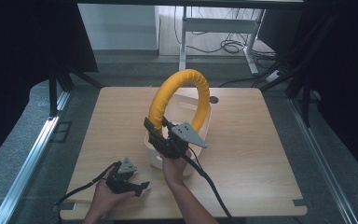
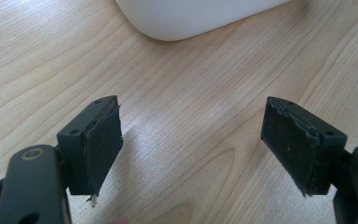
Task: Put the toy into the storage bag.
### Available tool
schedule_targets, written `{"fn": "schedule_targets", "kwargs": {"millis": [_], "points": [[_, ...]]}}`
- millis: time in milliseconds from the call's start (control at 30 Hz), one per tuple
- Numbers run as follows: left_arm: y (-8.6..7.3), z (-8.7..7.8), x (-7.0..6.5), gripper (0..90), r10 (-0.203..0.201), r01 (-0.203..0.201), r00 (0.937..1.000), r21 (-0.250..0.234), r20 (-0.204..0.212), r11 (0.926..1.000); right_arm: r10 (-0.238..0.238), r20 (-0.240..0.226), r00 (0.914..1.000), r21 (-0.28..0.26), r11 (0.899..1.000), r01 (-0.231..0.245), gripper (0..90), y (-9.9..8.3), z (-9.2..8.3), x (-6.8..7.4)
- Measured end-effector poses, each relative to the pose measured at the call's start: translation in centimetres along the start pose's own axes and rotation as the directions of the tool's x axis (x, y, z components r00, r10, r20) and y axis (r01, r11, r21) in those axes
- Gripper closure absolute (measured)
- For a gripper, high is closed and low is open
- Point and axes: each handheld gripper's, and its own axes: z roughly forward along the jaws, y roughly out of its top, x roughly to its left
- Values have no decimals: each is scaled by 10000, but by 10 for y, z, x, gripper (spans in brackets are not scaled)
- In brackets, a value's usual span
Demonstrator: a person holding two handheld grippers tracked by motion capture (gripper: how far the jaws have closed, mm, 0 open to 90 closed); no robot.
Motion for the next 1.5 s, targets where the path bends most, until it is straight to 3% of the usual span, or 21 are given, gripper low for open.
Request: {"fn": "schedule_targets", "kwargs": {"millis": [533,933,1167,1333,1500], "points": [[0,1,0,204,18,-18,10000,81,85,10000,-258,218,9994,434,9987,249,495,-12,-1,0],[0,2,-1,204,20,-22,9999,130,100,9999,147,439,9989,929,9955,-187,470,-17,-4,-5],[0,2,-1,203,2,-4,9999,165,119,9999,77,316,9995,1137,9935,-112,458,-14,-5,-7],[0,3,-1,203,26,-28,9999,195,120,9998,258,384,9989,1293,9911,-305,290,-11,-8,-9],[0,2,-1,202,-8,6,9999,170,130,9999,271,420,9987,1406,9895,-328,243,-5,-17,-13]]}}
